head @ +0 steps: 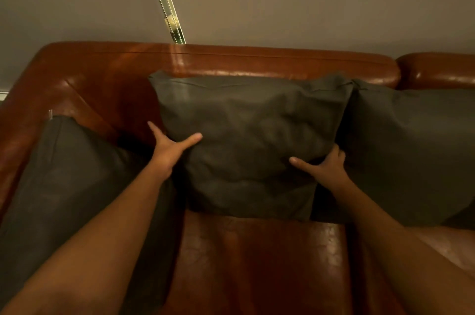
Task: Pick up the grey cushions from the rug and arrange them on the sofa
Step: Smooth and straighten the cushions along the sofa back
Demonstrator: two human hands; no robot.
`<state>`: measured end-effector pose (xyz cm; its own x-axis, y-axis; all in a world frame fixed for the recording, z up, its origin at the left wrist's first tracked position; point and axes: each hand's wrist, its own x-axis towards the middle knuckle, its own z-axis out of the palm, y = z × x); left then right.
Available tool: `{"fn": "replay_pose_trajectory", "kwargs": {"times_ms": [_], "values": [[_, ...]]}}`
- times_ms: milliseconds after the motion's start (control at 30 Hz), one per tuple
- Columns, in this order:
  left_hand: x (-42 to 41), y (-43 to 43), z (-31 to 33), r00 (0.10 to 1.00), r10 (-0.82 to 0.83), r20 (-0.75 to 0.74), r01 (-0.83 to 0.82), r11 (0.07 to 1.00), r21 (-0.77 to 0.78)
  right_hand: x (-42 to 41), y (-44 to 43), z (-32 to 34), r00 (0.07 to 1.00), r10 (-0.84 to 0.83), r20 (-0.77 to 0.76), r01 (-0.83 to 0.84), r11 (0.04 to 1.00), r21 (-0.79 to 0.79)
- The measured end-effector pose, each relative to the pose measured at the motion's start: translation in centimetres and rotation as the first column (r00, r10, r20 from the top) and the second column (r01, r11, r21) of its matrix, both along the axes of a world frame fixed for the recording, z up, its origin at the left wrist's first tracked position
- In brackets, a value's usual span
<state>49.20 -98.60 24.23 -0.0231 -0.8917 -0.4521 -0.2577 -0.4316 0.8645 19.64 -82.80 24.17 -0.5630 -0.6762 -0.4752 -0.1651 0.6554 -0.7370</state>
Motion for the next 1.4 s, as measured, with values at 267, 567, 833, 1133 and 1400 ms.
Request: {"fn": "replay_pose_trajectory", "kwargs": {"times_ms": [267, 567, 833, 1133, 1400], "values": [[1.9, 0.4, 1.9, 0.995, 0.082, -0.053, -0.082, 0.997, 0.004, 2.0, -0.1, -0.4, 0.997, 0.036, 0.065, -0.031, 0.996, -0.078], [2.7, 2.7, -0.4, 0.999, 0.004, -0.042, -0.009, 0.994, -0.111, 3.3, -0.5, -1.1, 0.999, 0.024, -0.046, -0.032, 0.985, -0.172], [3.5, 8.9, -4.9, 0.314, -0.128, 0.941, 0.865, 0.447, -0.228, 9.4, 1.9, -3.8, 0.307, 0.332, -0.892, -0.739, 0.673, -0.004], [0.3, 8.7, -6.2, 0.02, -0.251, 0.968, 0.817, 0.562, 0.129, 9.8, -1.1, -5.9, 0.072, 0.586, -0.807, -0.656, 0.638, 0.404], [-0.3, 6.0, -6.6, -0.084, -0.303, 0.949, 0.811, 0.533, 0.242, 9.4, -2.9, -7.6, 0.048, 0.517, -0.855, -0.641, 0.672, 0.371]]}}
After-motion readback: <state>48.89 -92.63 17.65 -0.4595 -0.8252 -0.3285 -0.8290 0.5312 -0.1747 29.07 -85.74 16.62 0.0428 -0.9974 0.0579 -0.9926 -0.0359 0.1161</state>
